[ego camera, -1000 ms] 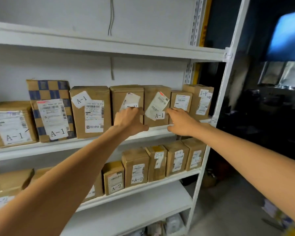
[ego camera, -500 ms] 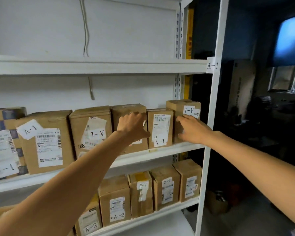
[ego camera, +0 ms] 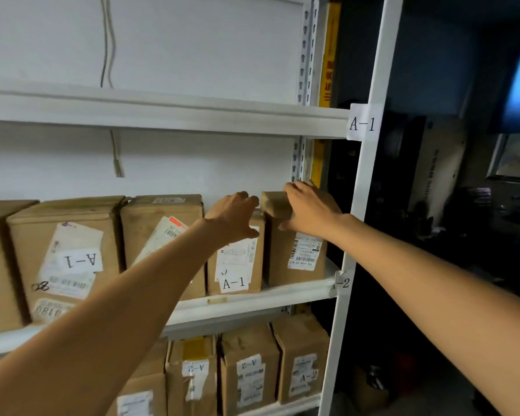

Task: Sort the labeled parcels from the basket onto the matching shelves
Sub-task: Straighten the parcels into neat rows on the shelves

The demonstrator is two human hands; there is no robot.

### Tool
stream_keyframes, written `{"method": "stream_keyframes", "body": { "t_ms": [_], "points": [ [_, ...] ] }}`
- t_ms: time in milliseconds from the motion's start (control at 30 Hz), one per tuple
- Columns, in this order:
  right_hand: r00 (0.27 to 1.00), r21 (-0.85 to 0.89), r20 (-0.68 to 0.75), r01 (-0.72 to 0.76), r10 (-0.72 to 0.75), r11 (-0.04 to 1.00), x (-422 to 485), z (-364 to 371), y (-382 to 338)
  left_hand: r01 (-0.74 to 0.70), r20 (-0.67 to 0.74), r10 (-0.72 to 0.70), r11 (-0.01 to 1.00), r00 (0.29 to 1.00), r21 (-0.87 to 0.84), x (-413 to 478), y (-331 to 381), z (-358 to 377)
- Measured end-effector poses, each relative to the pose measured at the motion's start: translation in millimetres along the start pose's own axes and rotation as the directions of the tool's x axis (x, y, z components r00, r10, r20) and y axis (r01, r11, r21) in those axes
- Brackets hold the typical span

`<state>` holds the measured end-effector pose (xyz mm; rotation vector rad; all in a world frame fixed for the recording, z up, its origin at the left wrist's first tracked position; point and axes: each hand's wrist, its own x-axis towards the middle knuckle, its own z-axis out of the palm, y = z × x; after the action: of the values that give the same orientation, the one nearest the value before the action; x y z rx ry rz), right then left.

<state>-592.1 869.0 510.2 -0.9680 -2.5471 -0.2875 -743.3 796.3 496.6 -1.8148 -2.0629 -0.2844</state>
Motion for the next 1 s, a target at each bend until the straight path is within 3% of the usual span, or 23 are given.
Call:
{"method": "stream_keyframes", "body": {
  "t_ms": [100, 233, 367, 467, 1000],
  "points": [
    [1.0, -0.108, 0.023, 0.015, -0.012, 0.994, 16, 7, 18, 0.0, 0.1, 0.001, 1.0, 0.995, -0.013, 11, -1, 7],
    [0.981, 0.034, 0.192, -0.002, -0.005, 0.999, 24, 16, 33, 0.009, 0.188, -0.007, 1.0, 0.982, -0.011, 15, 0, 15],
    [0.998, 0.219, 0.054, 0.018, -0.03, 0.976, 25, 27, 41, 0.014, 0.158, -0.014, 1.0, 0.987, 0.002, 14, 5, 17],
    [0.999, 0.204, 0.008, 0.048, -0.05, 0.978, 31, 31, 44, 0.022, 0.13, -0.024, 1.0, 0.991, 0.014, 15, 12, 19],
    [0.998, 0.225, 0.056, -0.055, 0.043, 0.973, 31, 35, 91, 0.017, 0.008, -0.018, 0.996, 1.0, 0.083, 46, 47, 43]
  ]
}}
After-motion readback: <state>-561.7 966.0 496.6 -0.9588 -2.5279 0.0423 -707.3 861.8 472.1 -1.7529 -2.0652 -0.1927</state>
